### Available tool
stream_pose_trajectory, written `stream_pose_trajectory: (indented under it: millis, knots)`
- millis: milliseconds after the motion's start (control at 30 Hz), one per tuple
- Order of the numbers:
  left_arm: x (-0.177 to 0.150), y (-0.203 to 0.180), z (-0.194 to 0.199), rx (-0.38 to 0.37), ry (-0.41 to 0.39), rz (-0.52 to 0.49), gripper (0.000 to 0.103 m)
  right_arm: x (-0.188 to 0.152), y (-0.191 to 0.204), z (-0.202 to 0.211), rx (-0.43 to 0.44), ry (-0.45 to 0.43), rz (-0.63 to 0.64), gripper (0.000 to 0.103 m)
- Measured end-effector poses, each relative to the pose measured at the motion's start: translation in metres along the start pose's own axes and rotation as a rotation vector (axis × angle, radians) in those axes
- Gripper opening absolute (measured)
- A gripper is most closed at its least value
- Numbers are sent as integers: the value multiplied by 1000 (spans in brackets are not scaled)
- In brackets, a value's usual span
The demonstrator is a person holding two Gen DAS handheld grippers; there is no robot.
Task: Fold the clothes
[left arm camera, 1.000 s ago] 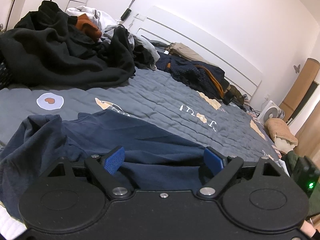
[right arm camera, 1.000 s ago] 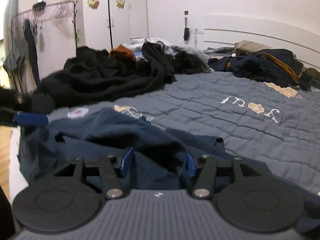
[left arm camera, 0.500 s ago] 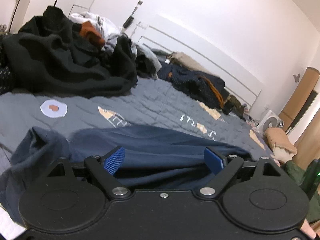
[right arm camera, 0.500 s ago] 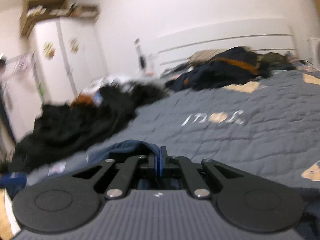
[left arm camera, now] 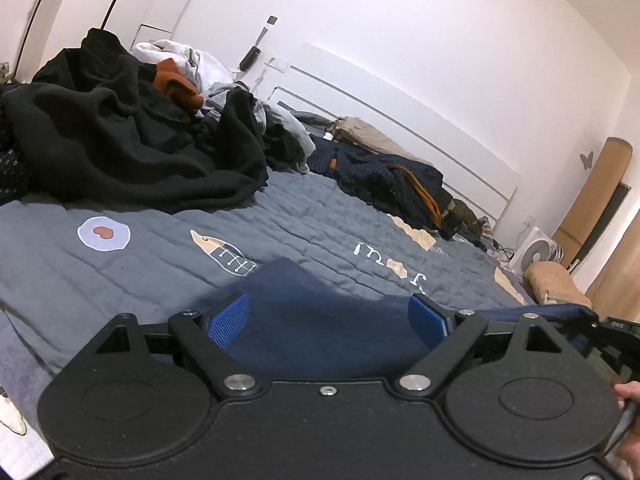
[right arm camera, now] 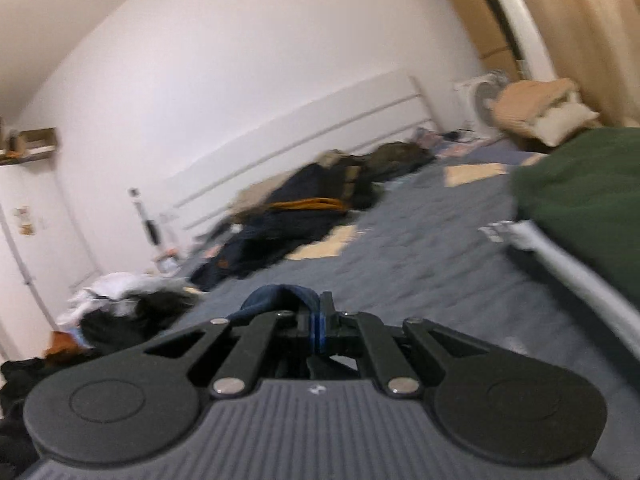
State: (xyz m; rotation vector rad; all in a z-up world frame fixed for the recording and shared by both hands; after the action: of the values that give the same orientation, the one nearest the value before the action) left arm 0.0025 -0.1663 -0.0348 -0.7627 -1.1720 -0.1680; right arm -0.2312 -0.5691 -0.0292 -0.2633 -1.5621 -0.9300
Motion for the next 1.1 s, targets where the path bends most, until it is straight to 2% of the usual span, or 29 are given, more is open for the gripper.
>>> stream_pose_trajectory:
  millis: [67,167,233,400,467,533,633,833,967,1100]
  knots:
    - [-3,-1,-2,7,17,-3,87,-2,-11,-4,-18,60,39,2]
    - [-10,-4,-8,11,54,-5,87,-12,-19,-13,4,197,76,3]
    - [-15,-7,-11,9,80,-7,87,-18,-19,-14,15,243,124,5]
    - [-28,-22,-17,-19,125,-38,88,-11,-17,-1,68,231,125,10]
    - [-35,-34,-18,-43,136,-77,88,-6,-18,4,92,215,113,17]
    - [-44,-46,-20,-67,155,-125,89,-2,-18,9,117,196,99,34]
    - [-57,-64,-23,-103,183,-197,89,3,-18,17,153,169,80,44]
    - [-94,-102,-24,-194,235,-401,89,-5,-32,17,157,173,65,47]
    - [-116,-127,-13,-278,232,-543,89,-8,-39,16,146,188,59,47]
    - [-137,-148,-2,-364,221,-625,86,-7,-43,19,153,184,47,47]
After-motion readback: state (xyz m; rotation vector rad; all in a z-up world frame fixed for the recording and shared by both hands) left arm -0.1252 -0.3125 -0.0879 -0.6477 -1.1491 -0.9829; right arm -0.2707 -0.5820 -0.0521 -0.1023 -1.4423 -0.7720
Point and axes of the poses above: each gripper's, at about its wrist camera, not at the fingertips, and z roughly against the way its jaws point, y to its left, x to its top, the point moved 3 cm from there along -z, roughly the way its jaws point, and after that the axes turned 15 degrees about -y, right-handed, at the moved point
